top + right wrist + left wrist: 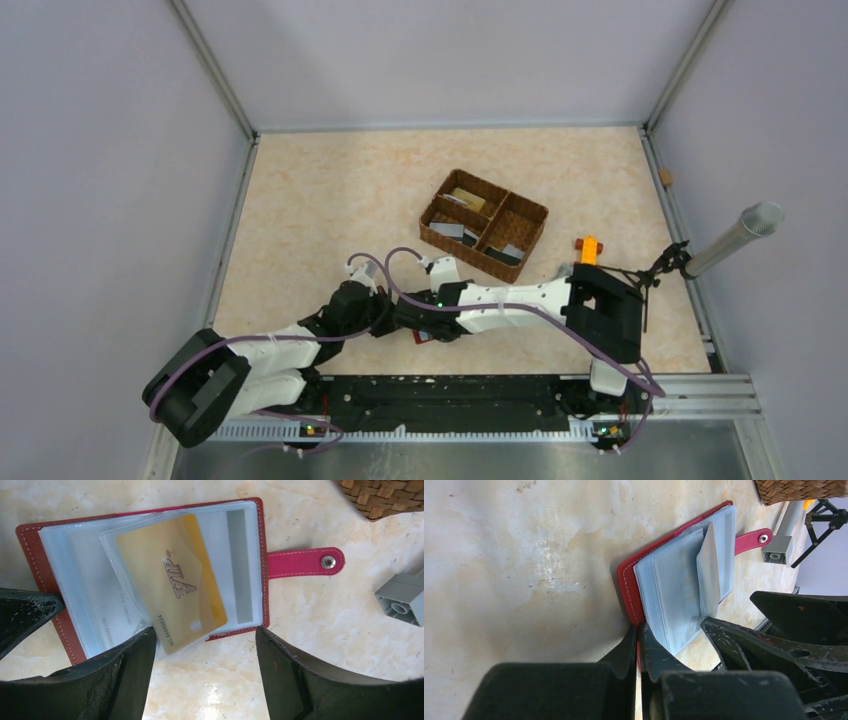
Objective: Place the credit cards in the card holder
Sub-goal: Turn over the card slot in the card holder.
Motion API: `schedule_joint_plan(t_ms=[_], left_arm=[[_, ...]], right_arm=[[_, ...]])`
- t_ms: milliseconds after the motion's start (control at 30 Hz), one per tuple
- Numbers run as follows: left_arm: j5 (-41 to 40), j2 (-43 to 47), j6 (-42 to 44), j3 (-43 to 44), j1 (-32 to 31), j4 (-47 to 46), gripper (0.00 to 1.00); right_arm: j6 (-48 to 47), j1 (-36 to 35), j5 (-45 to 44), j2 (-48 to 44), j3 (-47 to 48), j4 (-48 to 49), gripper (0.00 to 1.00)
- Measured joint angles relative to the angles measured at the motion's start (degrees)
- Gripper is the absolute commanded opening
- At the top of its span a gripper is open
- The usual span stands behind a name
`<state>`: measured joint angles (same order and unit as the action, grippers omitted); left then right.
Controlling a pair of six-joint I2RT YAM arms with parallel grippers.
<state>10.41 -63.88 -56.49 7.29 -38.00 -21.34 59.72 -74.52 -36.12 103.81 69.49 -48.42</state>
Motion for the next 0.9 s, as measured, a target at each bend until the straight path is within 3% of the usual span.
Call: schedule_joint_plan(t_ms=[900], left_arm=[[-0.81,0.0,-0.48,0.0,0.0,0.0,0.0]], right_arm=[[2.47,0.0,-7.85,-2.73,3.06,-10.08,0.71]])
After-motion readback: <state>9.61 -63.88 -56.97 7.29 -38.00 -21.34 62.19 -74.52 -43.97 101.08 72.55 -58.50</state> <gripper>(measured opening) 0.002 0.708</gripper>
